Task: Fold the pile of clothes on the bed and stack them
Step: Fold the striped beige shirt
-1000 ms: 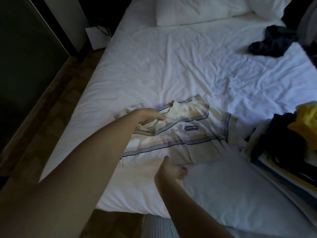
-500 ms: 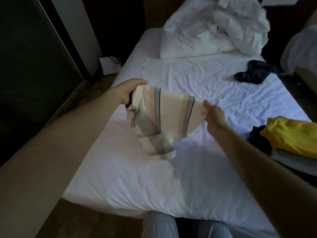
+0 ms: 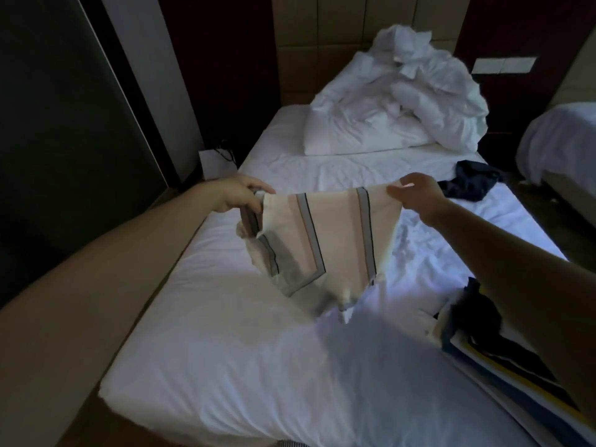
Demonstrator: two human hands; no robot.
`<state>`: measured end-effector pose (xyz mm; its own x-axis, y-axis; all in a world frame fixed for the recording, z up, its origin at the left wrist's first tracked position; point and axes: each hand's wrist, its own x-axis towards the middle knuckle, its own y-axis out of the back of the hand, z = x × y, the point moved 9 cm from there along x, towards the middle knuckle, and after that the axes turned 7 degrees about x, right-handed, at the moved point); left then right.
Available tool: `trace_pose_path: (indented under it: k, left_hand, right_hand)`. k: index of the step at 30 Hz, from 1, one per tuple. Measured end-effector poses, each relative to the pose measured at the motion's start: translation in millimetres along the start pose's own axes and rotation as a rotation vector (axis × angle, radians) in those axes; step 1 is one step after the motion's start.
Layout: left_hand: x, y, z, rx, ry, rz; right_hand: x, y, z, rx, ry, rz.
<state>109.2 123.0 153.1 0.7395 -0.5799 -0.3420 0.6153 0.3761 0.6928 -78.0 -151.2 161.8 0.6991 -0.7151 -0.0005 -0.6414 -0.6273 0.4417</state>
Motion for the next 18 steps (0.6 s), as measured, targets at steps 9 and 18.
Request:
trace_pose_path:
  k: [9, 18]
  left_hand:
    - [8.6, 44.3, 24.3, 0.327, -0.165, 0.535]
    - [-48.4, 8.3, 3.8, 0.545, -0.372, 0.390]
  right_hand:
    - [22.7, -3.3, -37.7, -0.294, 0.238, -0.080]
    - [-32.7, 2.5, -10.2, -0.330, 0.421, -0.108]
